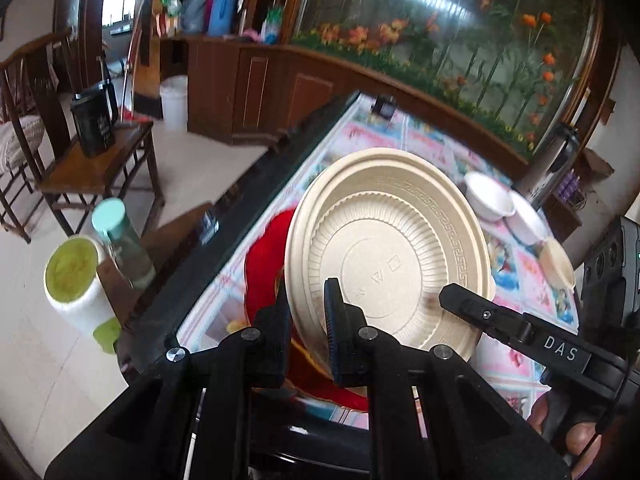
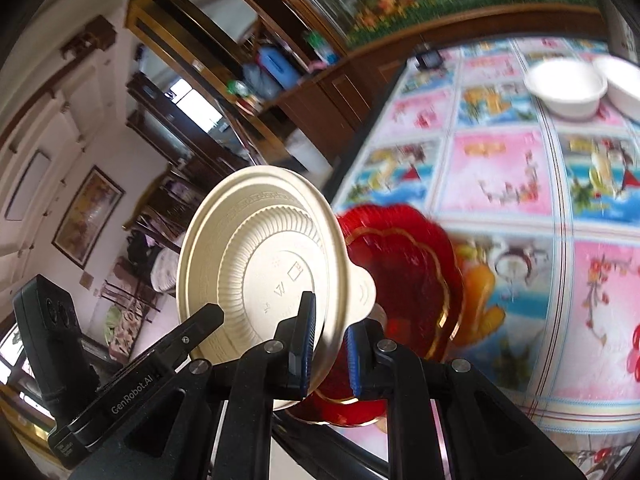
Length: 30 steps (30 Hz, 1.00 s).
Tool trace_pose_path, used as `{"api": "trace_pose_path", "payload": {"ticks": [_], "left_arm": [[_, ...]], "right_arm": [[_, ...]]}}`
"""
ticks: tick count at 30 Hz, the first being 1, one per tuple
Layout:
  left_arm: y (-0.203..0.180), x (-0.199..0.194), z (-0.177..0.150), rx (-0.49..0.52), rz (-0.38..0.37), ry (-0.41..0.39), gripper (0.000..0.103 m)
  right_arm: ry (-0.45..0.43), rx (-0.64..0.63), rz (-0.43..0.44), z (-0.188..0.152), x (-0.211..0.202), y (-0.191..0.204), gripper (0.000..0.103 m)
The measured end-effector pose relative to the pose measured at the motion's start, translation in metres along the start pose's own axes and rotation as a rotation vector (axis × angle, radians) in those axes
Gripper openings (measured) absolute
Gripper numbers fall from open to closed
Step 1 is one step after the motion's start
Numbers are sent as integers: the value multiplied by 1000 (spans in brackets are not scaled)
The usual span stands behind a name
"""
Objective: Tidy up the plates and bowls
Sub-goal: 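Lift the beige paper plate with both tools and carry it over the red plates, then lower the beige paper plate onto the red plates and open both tools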
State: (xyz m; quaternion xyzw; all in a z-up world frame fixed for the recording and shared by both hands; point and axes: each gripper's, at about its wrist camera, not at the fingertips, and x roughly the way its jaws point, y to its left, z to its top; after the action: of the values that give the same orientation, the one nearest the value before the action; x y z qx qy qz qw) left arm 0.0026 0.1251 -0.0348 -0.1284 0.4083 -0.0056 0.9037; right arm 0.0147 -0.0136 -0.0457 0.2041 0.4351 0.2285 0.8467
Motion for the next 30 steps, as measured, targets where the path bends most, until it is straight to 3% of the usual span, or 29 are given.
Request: {"api": "trace_pose_path", "payload": {"ticks": [5, 16, 27, 30], "left_arm": [[1, 13, -4, -5, 2, 54, 13], [0, 34, -8, 2, 5, 127, 14], [0, 37, -6, 7, 1, 145, 16], [4, 34, -3, 2, 27, 128, 28]], "right_arm": [[57, 40, -23, -7, 18, -16, 13], [97, 68, -59, -11, 33, -31, 13], [83, 62, -79, -11, 30, -34, 15], [72, 49, -99, -10, 29, -34, 17]]}}
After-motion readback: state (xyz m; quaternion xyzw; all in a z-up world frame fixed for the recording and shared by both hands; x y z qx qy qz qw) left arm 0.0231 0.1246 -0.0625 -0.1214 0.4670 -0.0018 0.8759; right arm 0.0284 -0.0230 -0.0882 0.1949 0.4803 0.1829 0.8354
